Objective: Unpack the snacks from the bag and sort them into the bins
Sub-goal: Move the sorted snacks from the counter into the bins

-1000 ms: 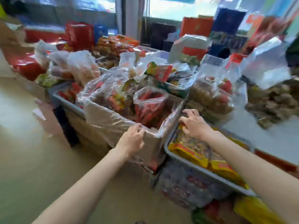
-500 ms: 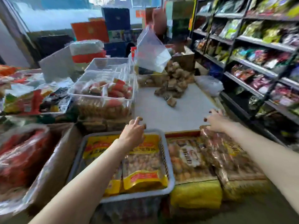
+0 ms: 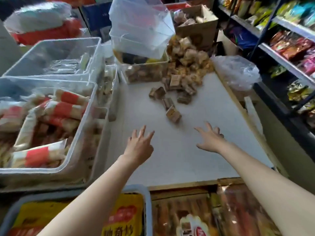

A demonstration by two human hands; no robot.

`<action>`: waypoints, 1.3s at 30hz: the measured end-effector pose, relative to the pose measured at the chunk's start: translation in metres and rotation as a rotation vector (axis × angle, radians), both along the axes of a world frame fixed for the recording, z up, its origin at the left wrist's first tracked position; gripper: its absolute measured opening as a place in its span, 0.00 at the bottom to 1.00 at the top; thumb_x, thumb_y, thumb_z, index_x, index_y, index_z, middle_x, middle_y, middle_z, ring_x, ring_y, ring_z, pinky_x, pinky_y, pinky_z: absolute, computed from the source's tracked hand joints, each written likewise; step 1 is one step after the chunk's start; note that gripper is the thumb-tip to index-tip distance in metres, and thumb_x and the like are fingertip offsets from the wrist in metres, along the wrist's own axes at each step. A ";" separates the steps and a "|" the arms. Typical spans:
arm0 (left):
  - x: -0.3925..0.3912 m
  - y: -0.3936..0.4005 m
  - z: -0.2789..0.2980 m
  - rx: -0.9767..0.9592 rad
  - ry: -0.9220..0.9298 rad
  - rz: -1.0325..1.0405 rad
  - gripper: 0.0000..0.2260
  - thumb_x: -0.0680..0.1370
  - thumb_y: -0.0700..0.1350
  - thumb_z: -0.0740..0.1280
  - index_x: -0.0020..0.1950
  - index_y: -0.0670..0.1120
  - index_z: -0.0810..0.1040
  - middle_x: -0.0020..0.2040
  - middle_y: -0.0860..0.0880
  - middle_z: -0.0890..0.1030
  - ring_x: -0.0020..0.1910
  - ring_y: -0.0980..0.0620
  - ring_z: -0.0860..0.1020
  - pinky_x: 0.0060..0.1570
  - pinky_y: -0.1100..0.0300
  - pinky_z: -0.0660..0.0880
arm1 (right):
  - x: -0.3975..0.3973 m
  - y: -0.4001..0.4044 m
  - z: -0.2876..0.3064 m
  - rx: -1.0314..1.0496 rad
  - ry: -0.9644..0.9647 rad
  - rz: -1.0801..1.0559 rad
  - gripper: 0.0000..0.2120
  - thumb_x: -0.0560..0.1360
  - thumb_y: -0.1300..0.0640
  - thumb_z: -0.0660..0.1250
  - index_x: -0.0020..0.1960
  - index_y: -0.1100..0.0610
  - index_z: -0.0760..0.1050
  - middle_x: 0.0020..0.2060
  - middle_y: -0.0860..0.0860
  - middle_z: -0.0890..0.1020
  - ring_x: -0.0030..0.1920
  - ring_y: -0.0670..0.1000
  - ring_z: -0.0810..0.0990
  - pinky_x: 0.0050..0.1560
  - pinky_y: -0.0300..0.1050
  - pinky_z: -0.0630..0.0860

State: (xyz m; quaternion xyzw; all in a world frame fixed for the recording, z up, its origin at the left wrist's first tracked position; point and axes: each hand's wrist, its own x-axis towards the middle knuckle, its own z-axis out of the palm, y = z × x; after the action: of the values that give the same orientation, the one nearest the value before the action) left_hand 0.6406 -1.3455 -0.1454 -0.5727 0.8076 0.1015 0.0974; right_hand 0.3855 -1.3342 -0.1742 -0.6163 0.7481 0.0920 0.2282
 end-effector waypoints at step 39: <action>-0.096 -0.287 -0.104 0.243 -0.122 -0.120 0.43 0.66 0.70 0.67 0.76 0.62 0.51 0.76 0.44 0.34 0.72 0.28 0.40 0.67 0.31 0.57 | -0.018 -0.329 -0.072 -0.122 0.007 0.183 0.45 0.70 0.45 0.72 0.75 0.36 0.45 0.75 0.53 0.35 0.70 0.72 0.31 0.70 0.70 0.41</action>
State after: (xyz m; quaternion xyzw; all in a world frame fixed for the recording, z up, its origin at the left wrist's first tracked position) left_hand 0.5444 -1.6326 -0.2498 -0.5123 0.8148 0.1575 0.2210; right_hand 0.3672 -1.6635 -0.2461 -0.6945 0.6936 0.0690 0.1783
